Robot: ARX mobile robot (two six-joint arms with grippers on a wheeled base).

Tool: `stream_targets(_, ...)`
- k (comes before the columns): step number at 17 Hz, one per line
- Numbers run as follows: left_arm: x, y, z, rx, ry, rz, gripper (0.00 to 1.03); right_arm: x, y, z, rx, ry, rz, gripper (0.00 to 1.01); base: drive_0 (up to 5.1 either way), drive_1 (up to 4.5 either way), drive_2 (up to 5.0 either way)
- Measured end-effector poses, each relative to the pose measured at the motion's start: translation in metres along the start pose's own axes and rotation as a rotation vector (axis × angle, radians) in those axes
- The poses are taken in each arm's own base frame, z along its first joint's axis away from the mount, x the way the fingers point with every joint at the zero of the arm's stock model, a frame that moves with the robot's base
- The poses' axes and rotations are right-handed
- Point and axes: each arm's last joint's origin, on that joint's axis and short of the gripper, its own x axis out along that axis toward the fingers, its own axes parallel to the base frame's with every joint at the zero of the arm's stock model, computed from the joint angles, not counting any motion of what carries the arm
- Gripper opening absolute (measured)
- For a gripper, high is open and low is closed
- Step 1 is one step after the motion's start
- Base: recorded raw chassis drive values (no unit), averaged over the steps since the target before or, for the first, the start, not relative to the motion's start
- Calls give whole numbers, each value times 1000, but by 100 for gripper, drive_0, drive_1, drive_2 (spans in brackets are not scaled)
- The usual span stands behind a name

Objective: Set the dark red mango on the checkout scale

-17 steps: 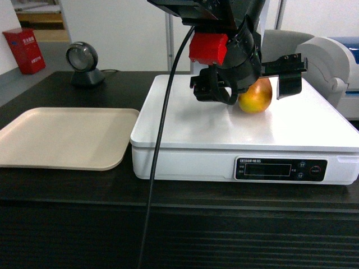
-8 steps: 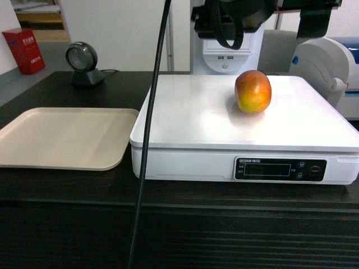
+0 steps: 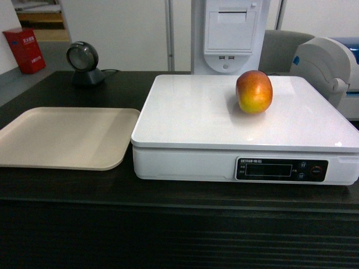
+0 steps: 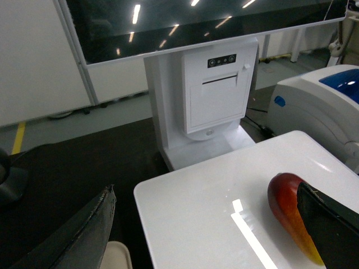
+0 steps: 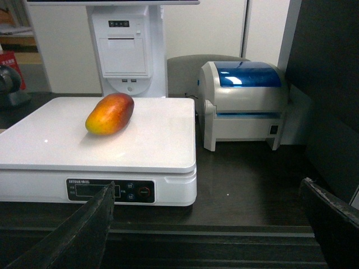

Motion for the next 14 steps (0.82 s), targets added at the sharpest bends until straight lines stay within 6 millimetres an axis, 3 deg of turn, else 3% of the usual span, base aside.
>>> stream_targets(3,-53,25,-4,45,-55,102,98,0,0,0,0,0,0,98,0,0,0)
stream_targets(5,-99,44,-12,-21,-194,359,77,0,0,0,0,0,0,98,0,0,0)
stream_targets(6,-129,54,-31,-41,-186,407,65,0,0,0,0,0,0,98,0,0,0)
stream_targets(10,-207,57,-101,-66,-130,410,18,0,0,0,0,0,0,98,0,0,0)
stream_targets(12,-224,47,-115,-57,-182,397,2,0,0,0,0,0,0,98,0,0,0)
stream_targets(14,-229,43,-136,-63,-151,396,2,0,0,0,0,0,0,98,0,0,0)
